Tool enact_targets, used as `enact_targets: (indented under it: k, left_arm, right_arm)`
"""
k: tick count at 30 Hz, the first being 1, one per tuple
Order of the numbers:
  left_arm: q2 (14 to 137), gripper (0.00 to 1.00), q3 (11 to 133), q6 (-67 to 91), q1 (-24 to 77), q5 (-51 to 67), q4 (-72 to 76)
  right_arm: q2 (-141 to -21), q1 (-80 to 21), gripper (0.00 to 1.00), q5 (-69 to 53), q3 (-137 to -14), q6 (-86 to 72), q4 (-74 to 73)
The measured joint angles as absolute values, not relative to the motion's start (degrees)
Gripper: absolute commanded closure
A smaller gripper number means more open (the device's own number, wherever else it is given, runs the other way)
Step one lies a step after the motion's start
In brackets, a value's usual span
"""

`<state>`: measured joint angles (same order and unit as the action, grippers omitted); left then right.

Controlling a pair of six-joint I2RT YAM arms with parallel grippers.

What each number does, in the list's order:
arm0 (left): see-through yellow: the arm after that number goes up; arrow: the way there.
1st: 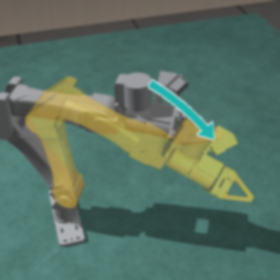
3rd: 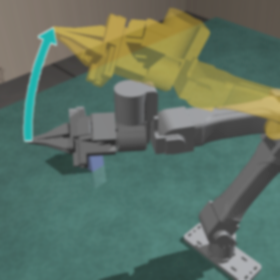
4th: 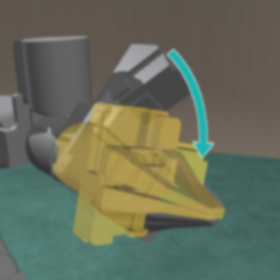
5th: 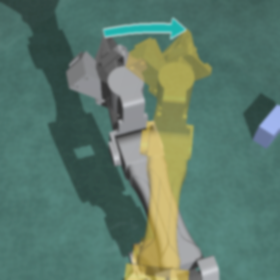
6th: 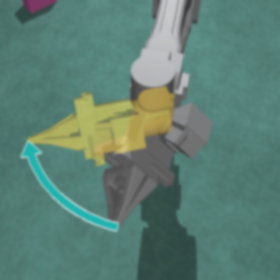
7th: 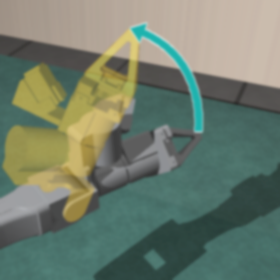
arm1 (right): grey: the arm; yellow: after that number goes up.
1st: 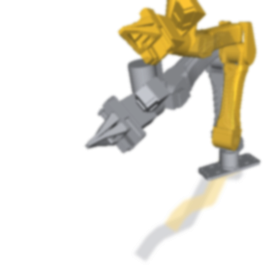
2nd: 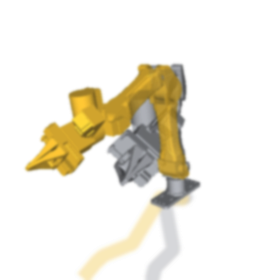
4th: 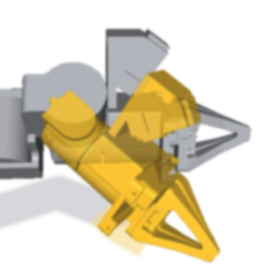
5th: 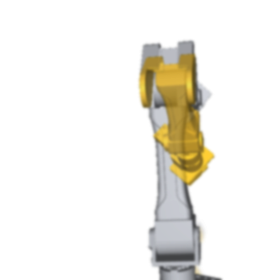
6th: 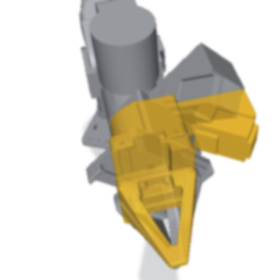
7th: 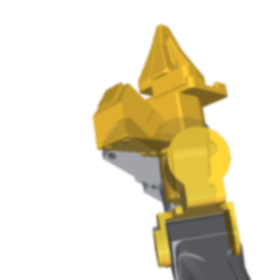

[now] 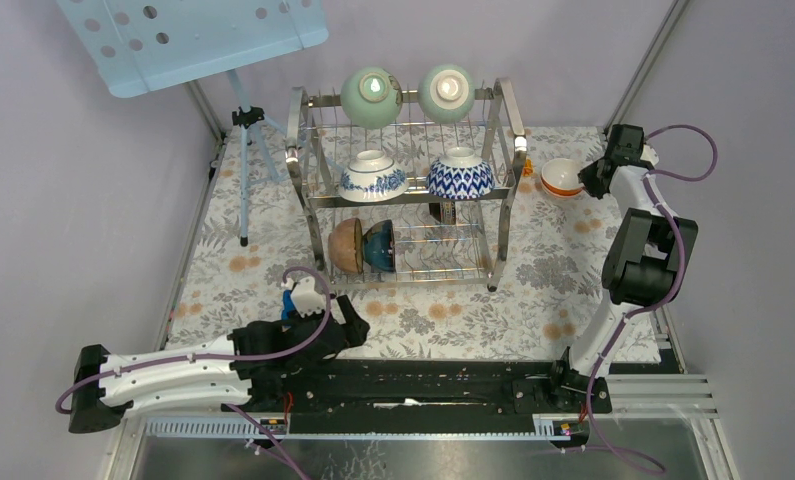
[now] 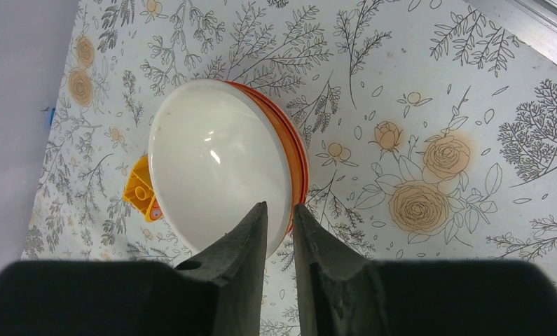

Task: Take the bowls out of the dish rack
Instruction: Place the bowl with the bowl.

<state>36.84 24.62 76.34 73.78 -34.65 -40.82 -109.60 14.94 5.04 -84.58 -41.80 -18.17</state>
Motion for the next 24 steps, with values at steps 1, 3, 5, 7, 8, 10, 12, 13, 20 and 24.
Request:
enact_targets:
  k: [1,3,5,7,8,10,12,13,20,24]
  left_arm:
    - [36.84,0.02,24.62,76.34,73.78,-34.63,-40.82]
    - [36.84,0.01,24.62,76.36,73.78,-34.65,-40.82]
    - [36.86,0.01,24.62,76.34,73.80,-34.65,-40.82]
    - [36.86,0.02,24.62,76.34,73.78,-34.63,-40.82]
    - [36.86,0.02,24.62,76.34,73.78,-34.65,-40.82]
    - [36.88,0.02,24.62,76.34,73.78,-34.65,-40.82]
    - [36.97,0.02,24.62,76.34,73.78,-34.65,-40.82]
    - [36.97,0.02,24.62,76.34,73.80,-34.65,-40.82]
    - [36.99,0.02,24.62,76.36,73.78,-34.65,-40.82]
    - [36.97,0.01,24.60,76.36,73.78,-34.65,-40.82]
  right_arm:
    - [-109.60,14.94,0.75,5.04,-84.58,-41.78,-18.17]
    - [-109.60,14.94,0.75,5.04,-84.58,-41.78,-18.20]
    - [-109.62,14.94,0.75,5.04,-84.58,-41.76,-18.20]
    - [-109.65,14.94,0.76,5.04,-84.58,-41.76,-18.17]
    - [-109.67,14.94,0.76,5.04,-84.58,-41.71,-18.20]
    - [-109.67,14.94,0.76,5.04,-84.58,-41.63,-18.17]
    - [-109.71,14.94,0.76,5.04,-84.58,-41.58,-18.17]
    - [-109.75,14.94,0.76,5.04,-84.58,-41.56,-18.17]
    - [-110.19,14.94,0.78,5.02,-84.58,-41.21,-18.17]
    - [-110.96,14.94,0.79,4.99,-84.58,-41.12,-18.20]
